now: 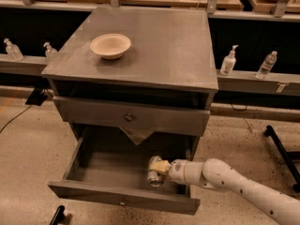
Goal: Place 7up can into middle drawer
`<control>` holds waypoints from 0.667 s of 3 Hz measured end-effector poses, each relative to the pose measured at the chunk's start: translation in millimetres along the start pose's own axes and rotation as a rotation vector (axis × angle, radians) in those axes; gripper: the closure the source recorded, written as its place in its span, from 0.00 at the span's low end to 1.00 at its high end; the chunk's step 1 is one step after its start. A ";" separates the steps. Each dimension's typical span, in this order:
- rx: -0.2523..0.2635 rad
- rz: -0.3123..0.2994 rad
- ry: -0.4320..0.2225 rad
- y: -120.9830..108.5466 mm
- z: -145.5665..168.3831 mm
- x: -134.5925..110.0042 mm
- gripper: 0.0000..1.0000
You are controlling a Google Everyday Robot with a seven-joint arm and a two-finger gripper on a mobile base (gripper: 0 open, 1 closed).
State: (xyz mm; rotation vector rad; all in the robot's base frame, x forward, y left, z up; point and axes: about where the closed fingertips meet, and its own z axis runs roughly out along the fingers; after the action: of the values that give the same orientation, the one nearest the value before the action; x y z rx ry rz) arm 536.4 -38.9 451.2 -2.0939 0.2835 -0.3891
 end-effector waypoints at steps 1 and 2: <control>0.001 -0.001 -0.002 -0.5 1.1 -0.9 0.60; 0.003 -0.001 -0.005 -1.2 2.5 -1.8 0.37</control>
Offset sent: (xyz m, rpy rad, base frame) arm -0.0003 0.0013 -0.0002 0.0011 0.0001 0.0022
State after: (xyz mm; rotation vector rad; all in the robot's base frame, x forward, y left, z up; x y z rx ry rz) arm 535.7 -35.7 450.7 -2.0923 0.2788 -0.3846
